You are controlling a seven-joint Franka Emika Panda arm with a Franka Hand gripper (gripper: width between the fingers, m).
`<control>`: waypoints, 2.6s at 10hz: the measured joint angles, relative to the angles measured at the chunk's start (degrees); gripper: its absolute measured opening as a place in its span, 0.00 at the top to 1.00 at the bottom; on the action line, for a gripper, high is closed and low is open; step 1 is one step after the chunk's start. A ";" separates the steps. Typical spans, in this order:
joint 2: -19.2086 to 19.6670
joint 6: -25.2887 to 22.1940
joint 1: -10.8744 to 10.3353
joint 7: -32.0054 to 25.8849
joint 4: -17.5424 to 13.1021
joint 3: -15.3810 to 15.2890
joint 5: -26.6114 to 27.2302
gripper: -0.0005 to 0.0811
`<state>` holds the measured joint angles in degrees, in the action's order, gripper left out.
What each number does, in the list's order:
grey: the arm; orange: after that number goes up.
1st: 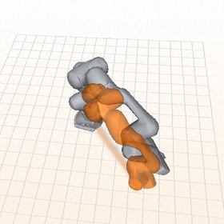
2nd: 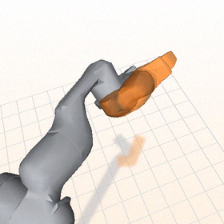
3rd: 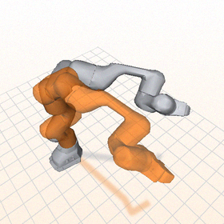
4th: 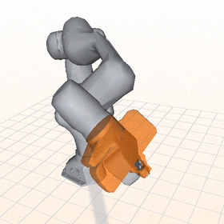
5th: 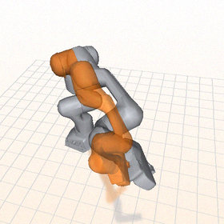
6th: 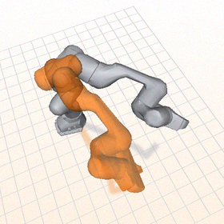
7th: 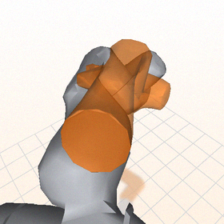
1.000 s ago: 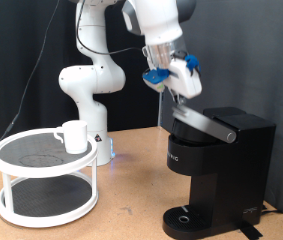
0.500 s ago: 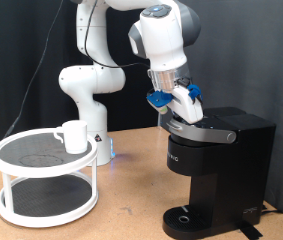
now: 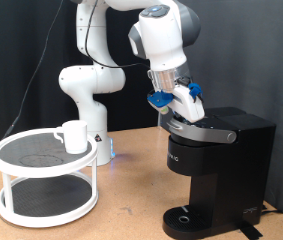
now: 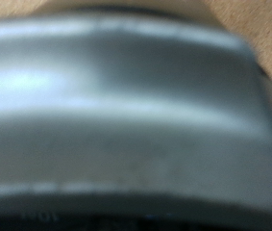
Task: Make a cup of coffee with the keurig machine
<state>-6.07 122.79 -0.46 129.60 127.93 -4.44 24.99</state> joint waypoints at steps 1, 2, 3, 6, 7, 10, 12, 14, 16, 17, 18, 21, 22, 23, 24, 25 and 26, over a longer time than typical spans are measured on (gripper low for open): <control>-0.26 0.85 -0.11 -1.78 0.55 -0.14 1.60 0.99; -0.38 1.18 -0.16 -2.82 0.82 -0.24 2.55 0.99; -0.48 1.45 -0.24 -3.46 1.03 -0.40 3.13 0.99; -0.88 1.39 -0.29 -4.69 1.47 -0.85 4.24 0.99; -1.40 1.16 -0.30 -6.03 1.77 -0.85 5.41 0.99; -3.82 -1.25 -0.30 -8.94 2.19 -0.84 8.02 0.99; -5.31 -2.32 -0.30 -8.89 2.79 -0.97 7.71 0.99; -6.08 -3.07 -0.30 -8.51 3.38 -1.23 6.93 0.99; -6.28 -3.10 -0.30 -7.13 3.84 -1.77 5.72 0.99; -6.27 -3.09 -0.29 -6.06 4.08 -2.08 4.95 0.99; -6.23 -3.08 -0.29 -4.75 4.32 -2.44 3.96 0.99; -5.63 -1.56 -0.29 -1.10 5.26 -3.45 1.60 0.99; -5.39 -0.55 -0.29 -0.36 5.65 -3.76 1.29 0.99; -5.24 0.03 -0.29 0.29 5.73 -3.95 1.18 0.99; -5.24 0.09 -0.29 0.68 5.73 -4.00 1.06 0.99; -5.24 0.14 -0.29 0.97 5.73 -4.03 0.96 0.99; -5.24 0.19 -0.29 1.08 5.73 -4.07 0.85 0.99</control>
<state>-11.31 122.98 -0.75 130.68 133.67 -8.51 25.85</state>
